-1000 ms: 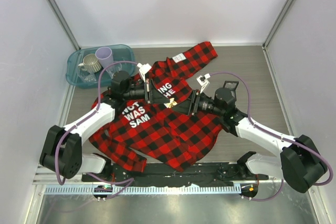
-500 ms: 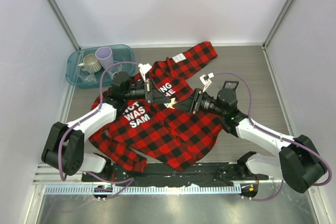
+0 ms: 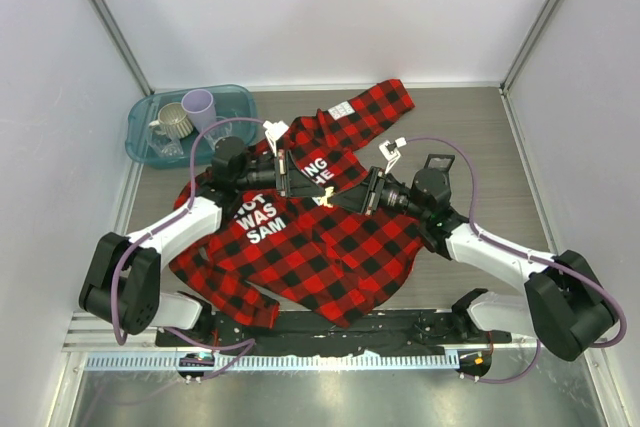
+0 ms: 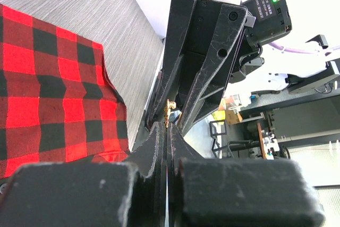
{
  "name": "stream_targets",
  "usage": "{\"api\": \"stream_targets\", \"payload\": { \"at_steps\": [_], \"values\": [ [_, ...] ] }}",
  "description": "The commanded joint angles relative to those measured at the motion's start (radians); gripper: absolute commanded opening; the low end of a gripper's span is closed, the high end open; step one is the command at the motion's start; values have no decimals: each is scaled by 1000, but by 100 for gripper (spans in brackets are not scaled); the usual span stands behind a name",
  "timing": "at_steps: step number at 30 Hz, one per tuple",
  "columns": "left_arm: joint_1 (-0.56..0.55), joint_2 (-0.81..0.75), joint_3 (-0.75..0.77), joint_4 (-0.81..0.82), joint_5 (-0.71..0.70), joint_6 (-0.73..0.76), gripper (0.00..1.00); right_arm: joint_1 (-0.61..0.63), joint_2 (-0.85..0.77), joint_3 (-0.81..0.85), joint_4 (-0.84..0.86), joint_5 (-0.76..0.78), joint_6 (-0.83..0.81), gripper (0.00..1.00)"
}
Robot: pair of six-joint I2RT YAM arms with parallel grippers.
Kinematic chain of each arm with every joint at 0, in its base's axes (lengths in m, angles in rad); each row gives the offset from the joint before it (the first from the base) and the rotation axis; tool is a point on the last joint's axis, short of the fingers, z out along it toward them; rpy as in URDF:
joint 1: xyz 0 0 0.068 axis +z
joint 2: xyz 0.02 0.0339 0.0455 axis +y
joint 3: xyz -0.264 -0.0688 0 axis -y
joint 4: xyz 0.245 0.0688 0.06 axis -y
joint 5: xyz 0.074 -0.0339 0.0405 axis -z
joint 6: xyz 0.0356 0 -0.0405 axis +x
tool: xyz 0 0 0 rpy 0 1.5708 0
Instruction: Remove the brooch from the garment
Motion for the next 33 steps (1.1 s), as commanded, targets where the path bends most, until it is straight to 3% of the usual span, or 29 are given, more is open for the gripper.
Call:
{"api": "stream_targets", "payload": {
  "at_steps": [1, 10, 19, 33],
  "values": [
    [1, -15, 0, 60, 27, 3, 0, -3, 10, 3, 51, -3, 6, 29],
    [-2, -43, 2, 30, 9, 37, 0, -3, 33, 12, 11, 36, 8, 22],
    [-22, -86, 25, -104, -28, 147, 0, -3, 49, 18, 16, 37, 23, 20],
    [-38, -110, 41, -184, -45, 219, 0, -3, 89, 30, 53, -7, 52, 18]
  ]
}}
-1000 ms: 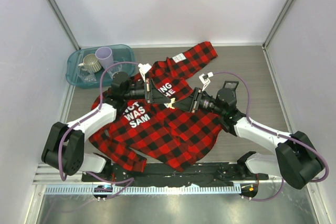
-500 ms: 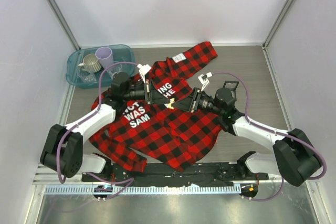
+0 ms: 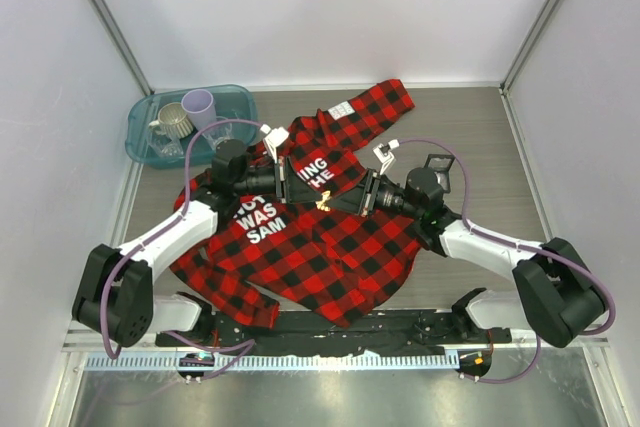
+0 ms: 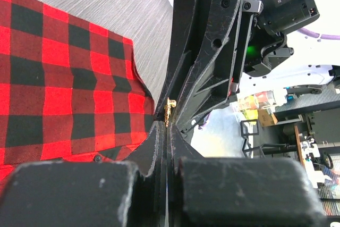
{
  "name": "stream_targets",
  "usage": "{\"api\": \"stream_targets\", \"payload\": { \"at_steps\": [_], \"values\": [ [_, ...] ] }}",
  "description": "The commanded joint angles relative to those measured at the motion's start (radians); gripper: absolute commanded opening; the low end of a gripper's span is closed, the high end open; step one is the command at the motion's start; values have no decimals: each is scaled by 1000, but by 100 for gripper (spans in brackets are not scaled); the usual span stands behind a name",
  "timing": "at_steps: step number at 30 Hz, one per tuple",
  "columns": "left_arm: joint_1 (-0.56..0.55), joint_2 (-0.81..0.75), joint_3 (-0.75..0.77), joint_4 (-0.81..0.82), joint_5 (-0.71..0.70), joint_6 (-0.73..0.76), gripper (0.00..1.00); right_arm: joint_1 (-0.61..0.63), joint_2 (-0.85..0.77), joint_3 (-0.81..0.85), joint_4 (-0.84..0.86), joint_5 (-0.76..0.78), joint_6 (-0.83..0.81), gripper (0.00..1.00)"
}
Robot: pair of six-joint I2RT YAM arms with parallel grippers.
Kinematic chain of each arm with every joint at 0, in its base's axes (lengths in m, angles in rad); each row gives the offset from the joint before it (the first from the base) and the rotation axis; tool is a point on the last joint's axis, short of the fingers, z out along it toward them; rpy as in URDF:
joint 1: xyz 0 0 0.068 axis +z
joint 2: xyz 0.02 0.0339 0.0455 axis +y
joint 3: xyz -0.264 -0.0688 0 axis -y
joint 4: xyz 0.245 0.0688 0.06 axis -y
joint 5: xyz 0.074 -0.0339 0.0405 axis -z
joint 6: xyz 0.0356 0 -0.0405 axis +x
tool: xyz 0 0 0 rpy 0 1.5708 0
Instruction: Remove the brooch from the garment
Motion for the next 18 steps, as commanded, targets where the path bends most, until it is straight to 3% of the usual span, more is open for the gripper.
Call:
{"api": "stream_targets", "payload": {
  "at_steps": [1, 18],
  "values": [
    [-21, -42, 43, 10, 47, 17, 0, -3, 10, 31, 29, 18, 2, 18],
    [-35, -74, 50, -54, 7, 80, 0, -3, -13, -14, 21, 96, 64, 8]
  ]
}}
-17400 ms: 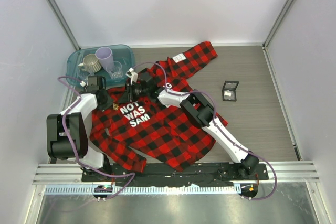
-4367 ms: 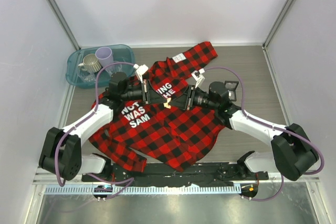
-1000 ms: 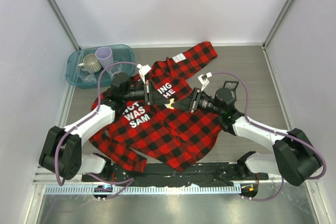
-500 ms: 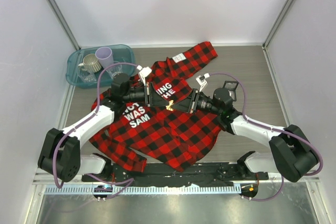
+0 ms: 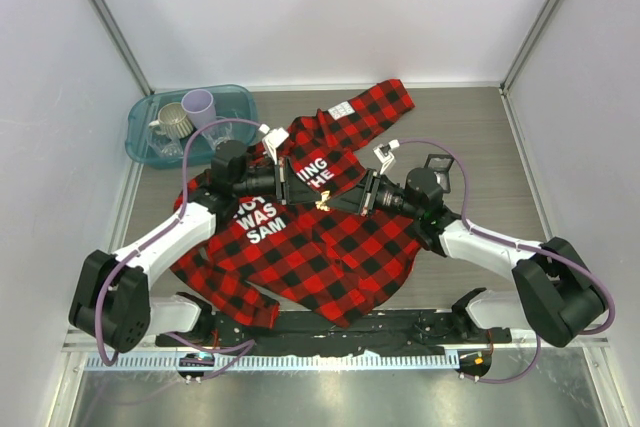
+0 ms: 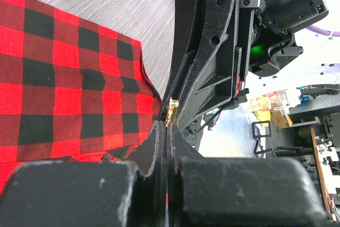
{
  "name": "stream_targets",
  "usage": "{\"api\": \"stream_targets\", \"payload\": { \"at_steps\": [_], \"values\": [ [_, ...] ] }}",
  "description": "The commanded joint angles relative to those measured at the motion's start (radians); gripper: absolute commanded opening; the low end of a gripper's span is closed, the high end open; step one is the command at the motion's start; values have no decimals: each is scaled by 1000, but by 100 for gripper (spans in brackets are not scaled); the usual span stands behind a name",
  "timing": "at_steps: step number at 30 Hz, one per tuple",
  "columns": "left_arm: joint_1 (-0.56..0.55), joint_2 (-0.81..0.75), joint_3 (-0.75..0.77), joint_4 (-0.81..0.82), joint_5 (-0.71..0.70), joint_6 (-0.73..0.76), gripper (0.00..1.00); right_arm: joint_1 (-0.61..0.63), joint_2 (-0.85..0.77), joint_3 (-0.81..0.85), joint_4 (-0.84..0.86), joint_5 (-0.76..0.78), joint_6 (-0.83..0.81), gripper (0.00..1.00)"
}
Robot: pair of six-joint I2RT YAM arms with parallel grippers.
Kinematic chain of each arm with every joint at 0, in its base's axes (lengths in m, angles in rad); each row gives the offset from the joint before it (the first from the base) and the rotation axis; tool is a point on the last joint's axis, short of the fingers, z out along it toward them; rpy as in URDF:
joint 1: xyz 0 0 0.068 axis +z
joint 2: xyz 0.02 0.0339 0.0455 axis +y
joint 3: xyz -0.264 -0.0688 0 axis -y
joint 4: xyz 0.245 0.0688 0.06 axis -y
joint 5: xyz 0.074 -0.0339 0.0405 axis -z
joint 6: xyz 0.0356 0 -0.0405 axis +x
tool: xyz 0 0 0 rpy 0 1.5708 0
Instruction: Remove the brooch from the garment
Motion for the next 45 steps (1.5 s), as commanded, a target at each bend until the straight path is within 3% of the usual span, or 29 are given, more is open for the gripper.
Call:
{"api": "stream_targets", "payload": {
  "at_steps": [1, 18, 30, 37, 45],
  "values": [
    [-24, -44, 46, 4, 43, 16, 0, -3, -34, -21, 35, 102, 19, 8],
    [-21, -13, 46, 11, 36, -12, 0, -2, -106, -60, 40, 114, 13, 28],
    [-16, -10, 37, 63, 83, -41, 0, -11, -213, -41, -150, 115, -89, 44],
    [-17, 10, 11, 218, 147, -146, 0, -32, -244, -35, -121, 25, -126, 37],
    [-19, 13, 11, 220, 154, -150, 0, -34, -224, -21, -69, -18, -120, 29]
  ]
}}
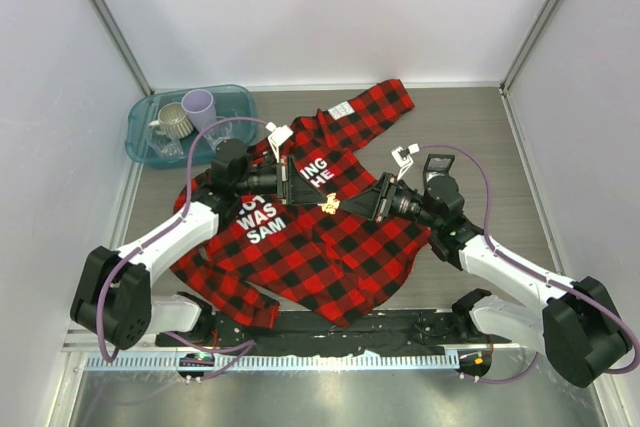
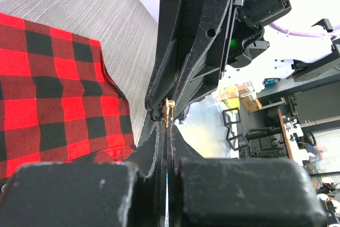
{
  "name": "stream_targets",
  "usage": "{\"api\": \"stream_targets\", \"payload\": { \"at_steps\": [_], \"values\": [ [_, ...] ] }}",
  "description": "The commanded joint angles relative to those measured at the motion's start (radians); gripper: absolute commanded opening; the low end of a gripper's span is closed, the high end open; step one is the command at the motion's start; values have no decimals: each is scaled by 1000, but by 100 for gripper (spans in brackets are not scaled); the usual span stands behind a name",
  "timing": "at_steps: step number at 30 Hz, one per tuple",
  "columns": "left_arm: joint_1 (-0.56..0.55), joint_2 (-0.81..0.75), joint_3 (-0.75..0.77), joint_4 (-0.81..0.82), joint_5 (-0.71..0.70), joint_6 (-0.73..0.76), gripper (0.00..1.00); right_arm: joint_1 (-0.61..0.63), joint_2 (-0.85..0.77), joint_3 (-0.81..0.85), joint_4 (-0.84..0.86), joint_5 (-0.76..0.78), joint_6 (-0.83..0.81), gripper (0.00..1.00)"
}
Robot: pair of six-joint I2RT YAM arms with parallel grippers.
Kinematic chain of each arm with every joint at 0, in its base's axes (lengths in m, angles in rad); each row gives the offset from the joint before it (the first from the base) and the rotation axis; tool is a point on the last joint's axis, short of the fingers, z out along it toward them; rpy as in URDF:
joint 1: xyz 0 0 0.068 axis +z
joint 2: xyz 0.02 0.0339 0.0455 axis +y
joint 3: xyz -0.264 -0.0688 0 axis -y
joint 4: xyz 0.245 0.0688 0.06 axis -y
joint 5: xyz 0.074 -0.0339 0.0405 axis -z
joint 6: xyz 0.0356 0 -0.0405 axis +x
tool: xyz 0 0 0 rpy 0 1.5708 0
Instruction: Remove the brooch from the garment
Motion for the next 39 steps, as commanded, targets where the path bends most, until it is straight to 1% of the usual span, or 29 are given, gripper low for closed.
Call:
{"api": "stream_targets", "payload": {
  "at_steps": [1, 2, 13, 16, 19, 20, 23, 24, 25, 26, 28, 29, 31, 34, 35, 36, 37, 38, 39],
  "values": [
    [-3, -5, 6, 82, 43, -18, 0, -3, 13, 43, 60, -41, -21, 28],
    [-4, -3, 6, 82, 42, -19, 0, -3, 16, 46, 65, -52, -20, 26],
    [-9, 7, 11, 75, 47, -18, 0, -3, 48, 60, 114, -66, 2, 19],
    [-10, 9, 14, 68, 48, -16, 0, -3, 50, 60, 122, -67, 2, 15],
    [-10, 17, 17, 59, 48, -16, 0, -3, 51, 62, 129, -69, -3, 7],
    [-10, 17, 20, 56, 48, -12, 0, -3, 51, 62, 125, -67, -4, 1],
    [-10, 24, 46, -25, 30, 27, 1, -5, 36, 56, 87, -41, -30, 1],
    [-10, 27, 57, -95, 28, 65, 4, -5, 19, 59, 62, -29, -41, 1],
    [-12, 27, 80, -128, 24, 88, 9, -3, 7, 62, 24, 7, -77, 1],
    [-9, 20, 84, -155, 5, 103, 22, -3, -2, 74, -52, 24, -98, 1],
    [3, 7, 89, -191, -18, 125, 34, -3, -36, 89, -136, 69, -159, 1],
    [10, -9, 88, -197, -44, 128, 44, -5, -45, 114, -241, 121, -183, 1],
    [29, -29, 88, -229, -75, 146, 48, -3, -68, 147, -366, 188, -245, 1],
    [39, -33, 92, -234, -93, 147, 50, -14, -84, 186, -505, 297, -306, 1],
    [40, -29, 97, -253, -108, 157, 52, -20, -67, 241, -664, 361, -364, 1],
    [40, -26, 113, -328, -157, 174, 53, -18, -58, 270, -737, 503, -387, 1],
    [40, -26, 123, -358, -180, 197, 53, -20, -42, 296, -803, 587, -415, 1],
    [40, -25, 129, -405, -200, 234, 56, -23, -12, 350, -925, 676, -452, 1],
    [40, -31, 143, -462, -235, 254, 65, -25, 5, 373, -976, 824, -467, 1]
  ]
}}
